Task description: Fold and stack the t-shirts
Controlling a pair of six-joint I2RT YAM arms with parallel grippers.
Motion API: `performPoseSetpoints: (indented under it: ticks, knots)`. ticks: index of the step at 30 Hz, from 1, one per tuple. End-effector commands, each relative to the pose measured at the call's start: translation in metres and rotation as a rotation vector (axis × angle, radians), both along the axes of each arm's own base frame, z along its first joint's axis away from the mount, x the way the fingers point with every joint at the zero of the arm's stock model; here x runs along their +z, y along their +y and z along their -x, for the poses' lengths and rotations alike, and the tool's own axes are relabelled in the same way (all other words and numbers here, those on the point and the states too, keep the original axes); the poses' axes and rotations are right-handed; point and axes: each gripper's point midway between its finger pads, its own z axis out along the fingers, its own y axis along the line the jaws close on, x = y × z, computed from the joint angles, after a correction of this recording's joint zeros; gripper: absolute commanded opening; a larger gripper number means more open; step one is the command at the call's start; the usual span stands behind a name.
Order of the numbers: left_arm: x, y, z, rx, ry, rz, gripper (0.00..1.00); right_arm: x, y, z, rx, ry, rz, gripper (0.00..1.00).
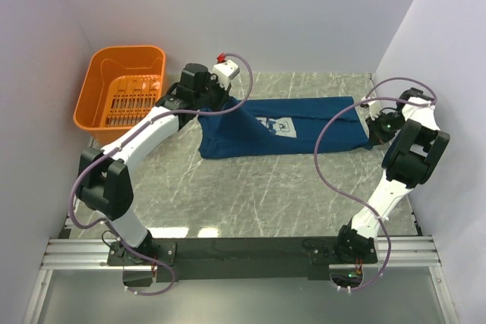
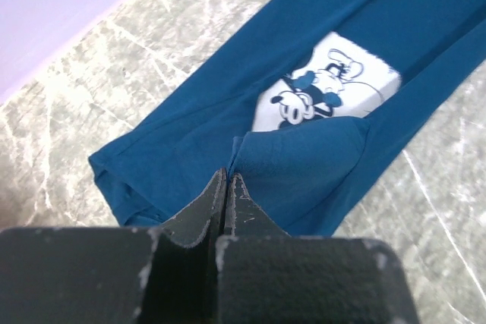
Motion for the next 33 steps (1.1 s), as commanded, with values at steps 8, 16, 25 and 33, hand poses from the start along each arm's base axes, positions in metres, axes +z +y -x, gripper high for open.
performPoseSetpoints:
  ticks: [8,16,25,33]
  knots:
    - [0.022,0.007,-0.041,0.054,-0.076,-0.006,0.01,0.012,0.003,-0.017,-0.025,-0.012,-0.063,0.00]
    - [0.022,0.004,-0.063,0.081,-0.083,-0.010,0.01,0.002,-0.003,-0.022,-0.066,0.009,-0.059,0.00]
    - [0.008,0.015,-0.088,0.158,-0.064,-0.024,0.01,-0.003,-0.001,-0.032,-0.099,0.016,-0.068,0.00]
    - [-0.007,0.022,-0.101,0.194,-0.041,-0.033,0.01,0.000,0.012,-0.052,-0.138,0.001,-0.117,0.00]
